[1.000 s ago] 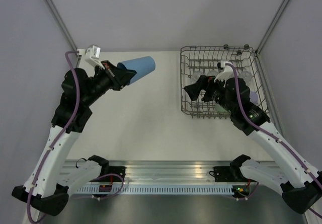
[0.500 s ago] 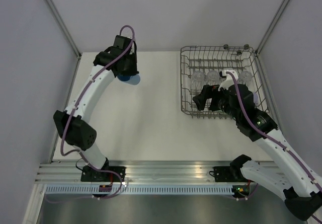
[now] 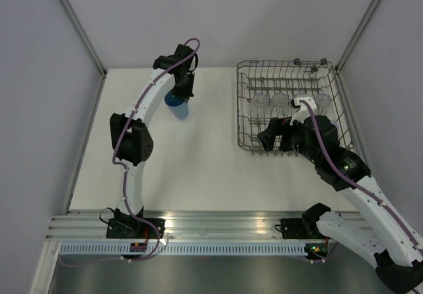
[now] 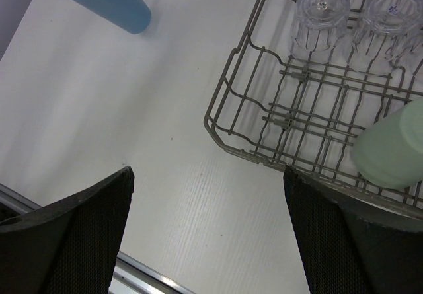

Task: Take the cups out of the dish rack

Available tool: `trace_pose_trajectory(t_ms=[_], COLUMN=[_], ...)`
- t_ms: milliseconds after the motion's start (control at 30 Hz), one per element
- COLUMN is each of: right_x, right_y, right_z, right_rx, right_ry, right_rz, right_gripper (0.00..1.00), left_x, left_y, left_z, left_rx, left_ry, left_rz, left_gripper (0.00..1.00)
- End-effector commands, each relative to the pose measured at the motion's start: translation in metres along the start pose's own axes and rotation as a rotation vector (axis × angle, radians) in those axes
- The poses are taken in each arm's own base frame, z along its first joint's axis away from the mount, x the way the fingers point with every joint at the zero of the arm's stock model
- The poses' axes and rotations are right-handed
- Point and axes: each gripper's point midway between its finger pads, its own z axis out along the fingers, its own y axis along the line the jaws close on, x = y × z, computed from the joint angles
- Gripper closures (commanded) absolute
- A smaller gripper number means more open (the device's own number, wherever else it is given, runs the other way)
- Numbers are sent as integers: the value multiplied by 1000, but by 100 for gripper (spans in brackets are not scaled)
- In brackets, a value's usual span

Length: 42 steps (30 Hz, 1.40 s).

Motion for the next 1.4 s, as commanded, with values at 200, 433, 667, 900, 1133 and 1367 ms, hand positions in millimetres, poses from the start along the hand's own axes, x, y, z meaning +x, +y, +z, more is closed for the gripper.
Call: trace_pose_trajectory(t_ms=[200,433,667,900,1133,1367], right_x=[8,10,13,4,-3,-6], right_y=[-4,-4,-7,-9,-19,-42], right_z=[-2,-5,-4,-7,-12,-16], right_rx=[9,5,13,33,102,251], right_ry=[11,9,16,6,1,4], right_rz=[-6,-14,-19,-38,-43,-18], right_gripper=[2,2,2,2,2,2], left_x=[13,16,12,-1,-18,-24], left_y=[4,4,4,-1,-6,-4], left_z=[21,28,16,-19,-80,-170], left_rx=[-22,-27,-34,3,61,138], left_ry=[103,118,94,17,-116,-356], left_rz=[89,88,89,78,50,-3], left_gripper=[98,96,81,47,26,0])
